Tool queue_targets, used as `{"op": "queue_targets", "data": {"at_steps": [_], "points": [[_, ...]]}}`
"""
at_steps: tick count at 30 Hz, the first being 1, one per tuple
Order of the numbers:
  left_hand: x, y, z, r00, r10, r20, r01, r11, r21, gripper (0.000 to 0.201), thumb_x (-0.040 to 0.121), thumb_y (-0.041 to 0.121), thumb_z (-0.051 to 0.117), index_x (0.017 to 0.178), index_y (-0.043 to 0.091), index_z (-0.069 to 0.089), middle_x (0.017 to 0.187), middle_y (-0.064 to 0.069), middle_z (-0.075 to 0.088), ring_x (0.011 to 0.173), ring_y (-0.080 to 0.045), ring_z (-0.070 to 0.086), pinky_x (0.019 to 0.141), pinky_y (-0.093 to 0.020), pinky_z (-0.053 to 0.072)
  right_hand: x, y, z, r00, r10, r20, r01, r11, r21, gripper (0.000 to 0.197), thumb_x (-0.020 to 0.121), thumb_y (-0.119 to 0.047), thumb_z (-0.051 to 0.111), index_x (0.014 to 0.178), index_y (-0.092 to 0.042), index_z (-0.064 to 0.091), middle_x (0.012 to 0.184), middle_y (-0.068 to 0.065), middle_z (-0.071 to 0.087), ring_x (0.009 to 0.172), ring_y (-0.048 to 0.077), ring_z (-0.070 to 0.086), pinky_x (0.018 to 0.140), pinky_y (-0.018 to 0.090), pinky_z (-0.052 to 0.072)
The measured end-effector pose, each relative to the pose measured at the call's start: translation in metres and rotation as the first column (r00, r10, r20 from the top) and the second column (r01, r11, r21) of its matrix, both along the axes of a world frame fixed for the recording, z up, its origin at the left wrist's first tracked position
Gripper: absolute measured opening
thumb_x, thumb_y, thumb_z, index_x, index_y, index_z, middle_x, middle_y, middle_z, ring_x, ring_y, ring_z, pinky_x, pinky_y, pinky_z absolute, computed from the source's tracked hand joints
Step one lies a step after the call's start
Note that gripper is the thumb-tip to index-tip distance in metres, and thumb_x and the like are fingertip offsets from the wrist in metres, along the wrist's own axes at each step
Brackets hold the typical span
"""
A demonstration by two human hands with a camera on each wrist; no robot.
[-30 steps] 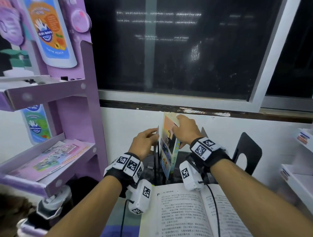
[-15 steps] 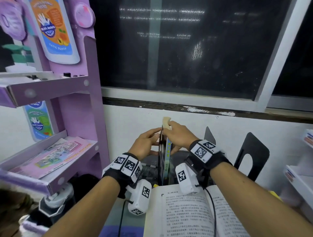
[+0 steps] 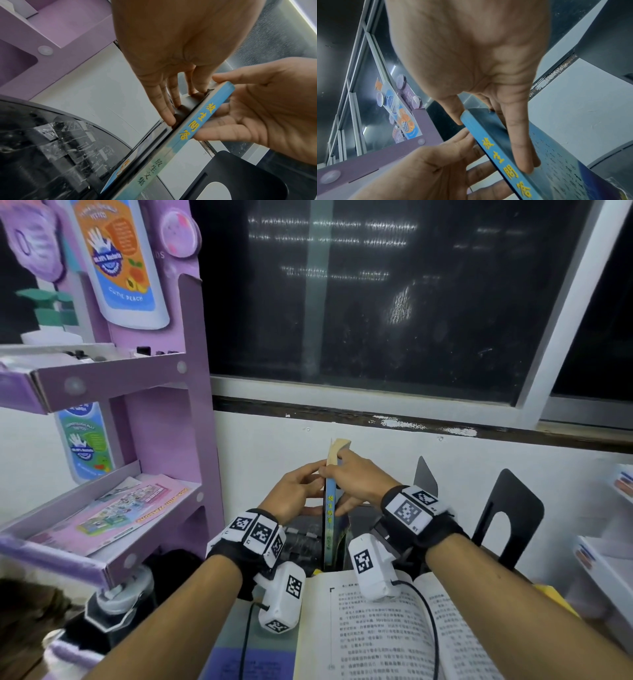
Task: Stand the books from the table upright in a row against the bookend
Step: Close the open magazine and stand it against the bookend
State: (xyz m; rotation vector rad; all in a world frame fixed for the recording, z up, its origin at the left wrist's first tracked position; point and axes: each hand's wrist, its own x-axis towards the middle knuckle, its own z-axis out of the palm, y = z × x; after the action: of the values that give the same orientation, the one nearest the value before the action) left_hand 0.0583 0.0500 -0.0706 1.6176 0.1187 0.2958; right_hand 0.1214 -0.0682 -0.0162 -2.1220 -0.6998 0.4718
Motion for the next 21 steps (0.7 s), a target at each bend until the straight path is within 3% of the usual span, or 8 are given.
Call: {"op": "queue_targets", "data": {"at_steps": [5,9,12,17,21], "points": [[-0.003,-0.001,0.001,1.0,-0.014,-0.016,0.015,1.0,0.025,0.034,0.102,0.012,0.04,0.133,0.019,0.052,0.12,-0.011,0.064,0.101,-0.02,0.065,0.071,-0.025,0.058,0.003,0.002,-0.001,0.996,0.011,-0.092,-0.008,0.999,0.032,0.047,0.096,-0.035,0.052,0.134,-0.012,0.036,0.131,0.017,0.051,0.092,0.039,0.069,0.07,0.051,0.06],[-0.006,-0.001,0.003,1.0,-0.013,-0.029,0.014,1.0,0.026,0.031,0.102,0.012,0.04,0.129,0.023,0.053,0.106,0.0,0.065,0.092,-0.015,0.066,0.069,-0.023,0.058,0.002,0.0,-0.002,0.989,0.03,-0.148,-0.022,0.998,0.056,0.049,0.097,-0.035,0.052,0.139,-0.015,0.034,0.137,0.014,0.046,0.103,0.038,0.065,0.078,0.053,0.058],[-0.009,-0.001,0.006,0.998,-0.012,-0.055,0.014,0.999,0.036,0.034,0.102,0.01,0.041,0.131,0.022,0.052,0.1,0.001,0.064,0.09,-0.018,0.066,0.078,-0.031,0.059,0.001,-0.003,-0.001,0.98,0.058,-0.192,-0.043,0.996,0.078,0.048,0.099,-0.033,0.051,0.139,-0.014,0.034,0.14,0.011,0.043,0.113,0.035,0.061,0.086,0.054,0.056],[-0.018,-0.006,0.014,0.99,0.01,-0.144,0.006,0.994,0.111,0.033,0.1,0.015,0.046,0.133,0.019,0.05,0.105,-0.003,0.061,0.088,-0.019,0.063,0.073,-0.028,0.056,-0.005,-0.018,0.005,0.985,0.081,-0.154,-0.087,0.996,-0.031,0.058,0.1,-0.034,0.05,0.149,-0.016,0.025,0.152,0.012,0.034,0.125,0.035,0.051,0.095,0.045,0.052],[-0.027,-0.006,0.015,0.966,0.035,-0.257,0.01,0.985,0.174,0.034,0.096,0.022,0.055,0.13,0.016,0.051,0.112,-0.004,0.063,0.089,-0.02,0.061,0.076,-0.03,0.051,-0.014,-0.038,0.014,0.991,0.105,-0.085,-0.119,0.976,-0.182,0.069,0.099,-0.037,0.05,0.155,-0.017,0.014,0.15,0.02,0.036,0.11,0.033,0.059,0.095,0.039,0.051]]}}
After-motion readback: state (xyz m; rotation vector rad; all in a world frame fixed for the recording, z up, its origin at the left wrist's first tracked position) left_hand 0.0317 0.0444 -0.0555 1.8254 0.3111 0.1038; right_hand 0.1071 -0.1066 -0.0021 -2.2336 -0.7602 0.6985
